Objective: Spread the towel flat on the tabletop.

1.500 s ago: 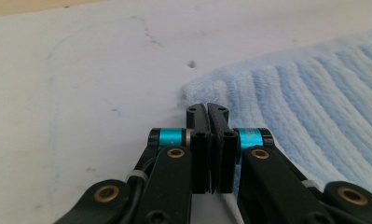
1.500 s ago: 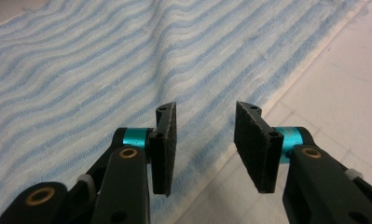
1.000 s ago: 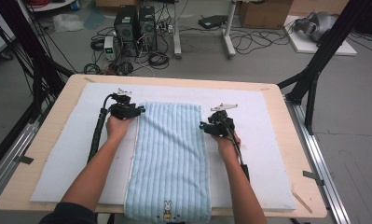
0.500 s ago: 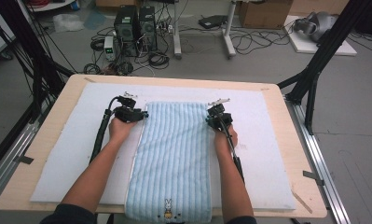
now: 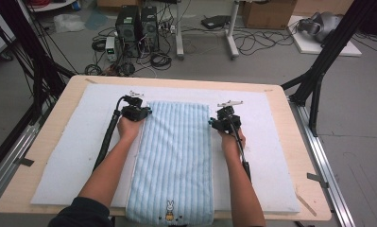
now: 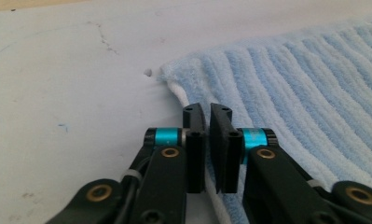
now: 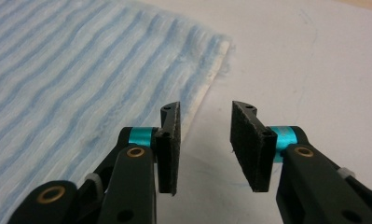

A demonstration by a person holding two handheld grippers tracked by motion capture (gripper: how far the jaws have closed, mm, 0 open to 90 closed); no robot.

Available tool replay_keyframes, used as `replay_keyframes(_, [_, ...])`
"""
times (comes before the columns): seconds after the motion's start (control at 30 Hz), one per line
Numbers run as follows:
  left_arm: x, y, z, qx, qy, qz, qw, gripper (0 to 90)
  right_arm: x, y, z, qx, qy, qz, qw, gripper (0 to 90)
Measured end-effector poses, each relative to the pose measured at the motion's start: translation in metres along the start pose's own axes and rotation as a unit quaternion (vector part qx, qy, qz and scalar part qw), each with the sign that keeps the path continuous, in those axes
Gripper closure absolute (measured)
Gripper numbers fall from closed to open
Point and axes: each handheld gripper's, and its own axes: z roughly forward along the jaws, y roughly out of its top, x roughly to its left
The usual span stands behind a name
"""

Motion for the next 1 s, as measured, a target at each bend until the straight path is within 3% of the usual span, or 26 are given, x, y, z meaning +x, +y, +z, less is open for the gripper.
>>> replay_keyframes(0.07, [0.002, 0.0, -0.002, 0.004, 0.003, -0.003, 1.0, 65.7, 0.003, -0.001, 0.004, 0.007, 0.019, 0.0, 0.9998, 64.5])
replay_keyframes(0.13, [0.004, -0.001, -0.004, 0.007, -0.001, 0.004, 1.0, 67.9, 0.008, -0.003, 0.011, 0.027, 0.011, -0.023, 0.9993, 72.8])
replay_keyframes(0.17, [0.005, -0.001, -0.004, 0.009, -0.006, 0.01, 0.9999, 74.8, 0.01, -0.002, 0.012, 0.024, 0.006, -0.022, 0.9995, 79.1])
replay_keyframes(0.23, [0.003, -0.001, -0.004, 0.009, -0.011, 0.02, 0.9997, 85.9, 0.015, 0.0, 0.014, 0.023, -0.018, -0.033, 0.999, 81.4])
replay_keyframes(0.27, [0.002, -0.001, -0.004, 0.011, -0.007, 0.029, 0.9995, 87.2, 0.016, 0.0, 0.014, 0.023, -0.029, -0.038, 0.9986, 81.9])
replay_keyframes(0.33, [0.002, -0.001, -0.003, 0.008, -0.003, 0.024, 0.9997, 87.4, 0.019, 0.002, 0.016, 0.024, -0.054, -0.045, 0.9972, 81.4])
replay_keyframes(0.4, [0.002, -0.001, -0.004, 0.008, 0.007, 0.016, 0.9998, 84.0, 0.017, 0.003, 0.017, 0.025, -0.076, -0.044, 0.9958, 73.3])
replay_keyframes(0.5, [0.005, -0.002, -0.011, -0.009, 0.008, 0.013, 0.9999, 71.9, 0.009, 0.002, 0.007, 0.006, -0.053, -0.012, 0.9985, 68.3])
replay_keyframes(0.6, [0.009, -0.003, -0.023, -0.007, -0.005, 0.006, 0.9999, 71.5, 0.006, 0.002, -0.011, -0.024, -0.037, -0.014, 0.9989, 63.8])
replay_keyframes(0.67, [0.012, -0.008, -0.035, -0.032, -0.015, -0.003, 0.9994, 71.5, 0.006, -0.001, -0.024, -0.04, -0.017, -0.01, 0.999, 57.6])
replay_keyframes(0.73, [0.014, -0.011, -0.044, -0.026, -0.044, -0.015, 0.9985, 67.0, 0.009, -0.007, -0.036, -0.048, -0.013, -0.019, 0.9986, 50.0])
replay_keyframes(0.8, [0.012, -0.016, -0.057, -0.055, -0.056, -0.013, 0.9968, 58.5, 0.011, -0.014, -0.048, -0.055, 0.002, -0.028, 0.9981, 42.8])
replay_keyframes(0.83, [0.012, -0.016, -0.057, -0.055, -0.056, -0.013, 0.9968, 56.6, 0.011, -0.018, -0.054, -0.062, 0.008, -0.031, 0.9976, 39.6])
replay_keyframes(0.9, [0.008, -0.022, -0.073, -0.077, -0.078, 0.005, 0.994, 47.7, 0.009, -0.025, -0.064, -0.067, 0.029, -0.025, 0.997, 30.3])
replay_keyframes(0.97, [0.007, -0.023, -0.078, -0.084, -0.085, 0.008, 0.9928, 38.3, 0.008, -0.029, -0.068, -0.076, 0.032, -0.019, 0.9964, 26.9])
replay_keyframes(1.0, [0.006, -0.026, -0.085, -0.089, -0.109, 0.003, 0.99, 32.1, 0.006, -0.035, -0.076, -0.088, 0.044, -0.017, 0.995, 21.0])
